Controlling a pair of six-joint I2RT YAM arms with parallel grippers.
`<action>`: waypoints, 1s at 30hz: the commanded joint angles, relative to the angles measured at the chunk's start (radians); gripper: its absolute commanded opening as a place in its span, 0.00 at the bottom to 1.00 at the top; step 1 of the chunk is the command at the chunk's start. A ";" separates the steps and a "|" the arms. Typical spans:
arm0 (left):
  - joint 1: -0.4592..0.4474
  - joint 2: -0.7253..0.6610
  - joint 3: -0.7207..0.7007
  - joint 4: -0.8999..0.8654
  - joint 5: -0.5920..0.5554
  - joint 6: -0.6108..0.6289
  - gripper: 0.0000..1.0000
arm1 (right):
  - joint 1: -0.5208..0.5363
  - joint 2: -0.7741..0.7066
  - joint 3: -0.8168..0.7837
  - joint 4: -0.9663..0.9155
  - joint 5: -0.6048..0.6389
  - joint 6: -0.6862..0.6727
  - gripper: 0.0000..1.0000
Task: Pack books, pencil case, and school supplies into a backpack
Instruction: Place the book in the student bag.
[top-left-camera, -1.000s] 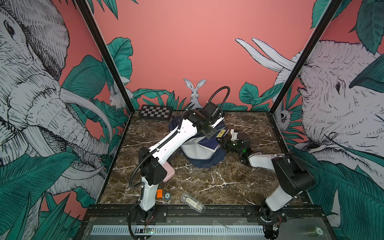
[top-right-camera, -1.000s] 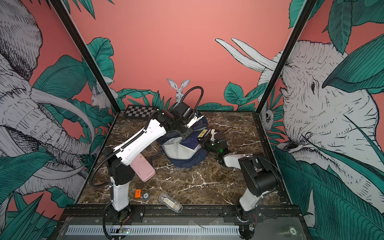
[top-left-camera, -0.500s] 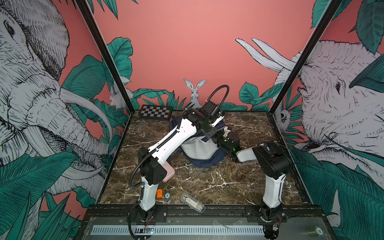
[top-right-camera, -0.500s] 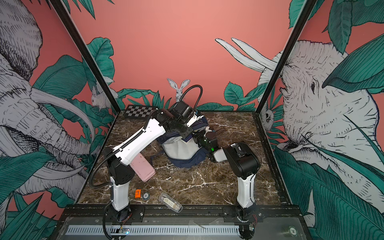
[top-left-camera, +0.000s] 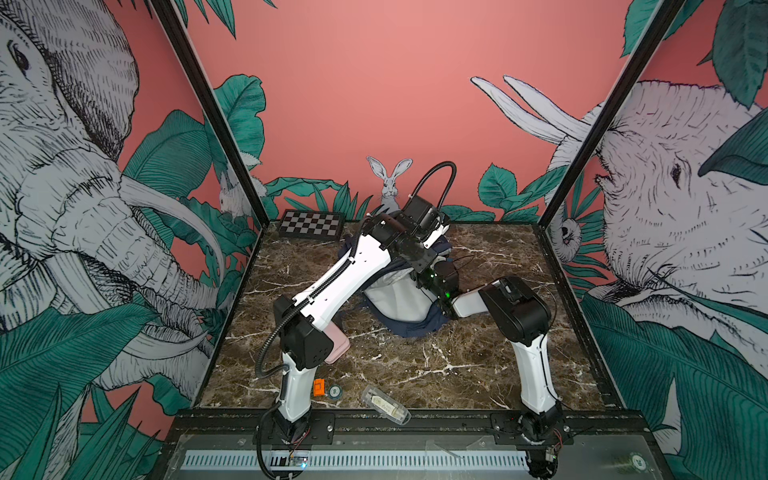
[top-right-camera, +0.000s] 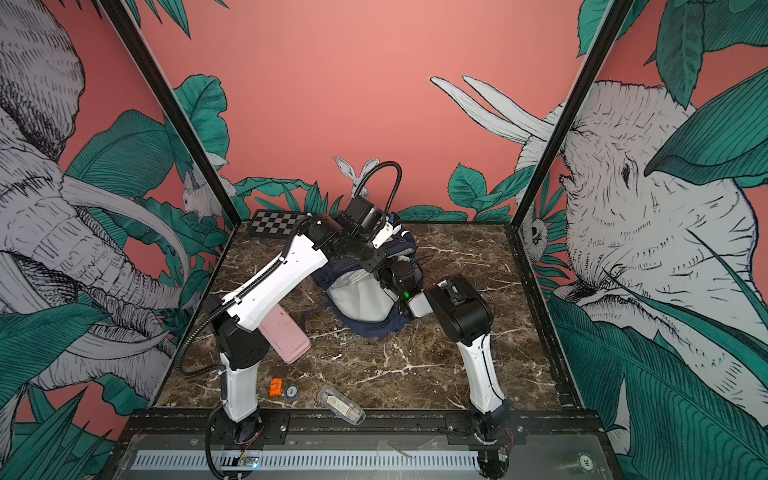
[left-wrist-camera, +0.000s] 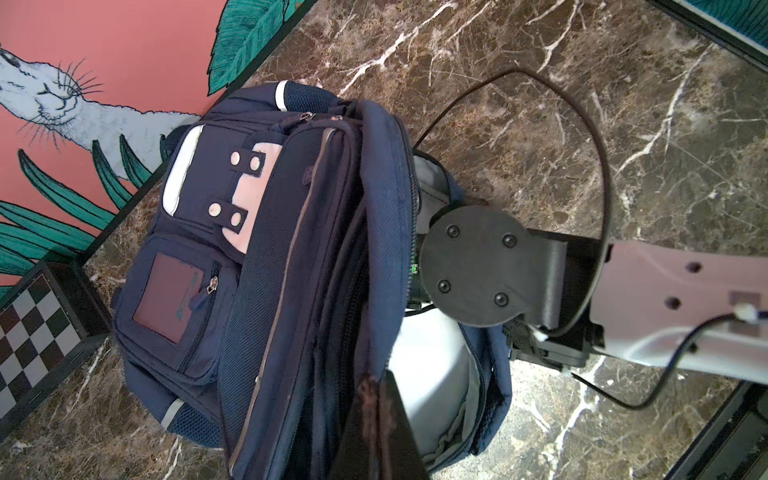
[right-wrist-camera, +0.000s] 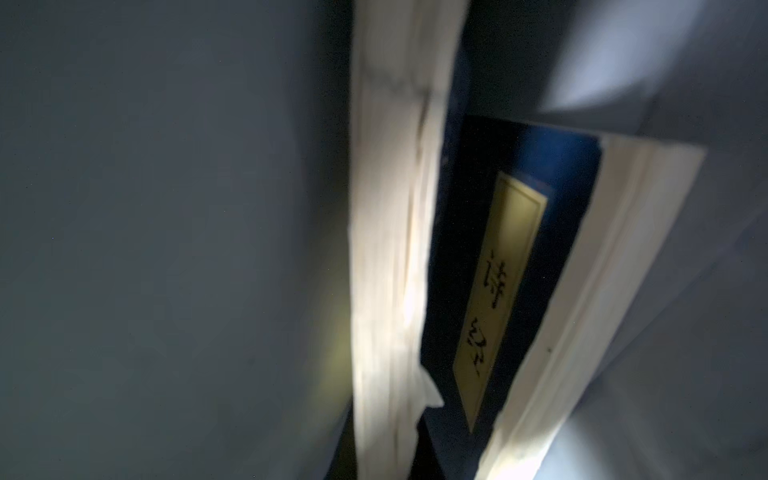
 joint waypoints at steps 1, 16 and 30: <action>0.004 -0.086 0.046 0.033 0.010 -0.004 0.00 | 0.018 -0.014 0.010 0.029 0.042 -0.004 0.03; 0.101 -0.148 -0.105 0.113 -0.030 -0.003 0.00 | 0.020 -0.277 -0.136 -0.338 -0.125 -0.148 0.70; 0.087 -0.166 -0.241 0.128 -0.057 0.019 0.00 | -0.007 -0.873 -0.435 -0.939 -0.086 -0.421 0.62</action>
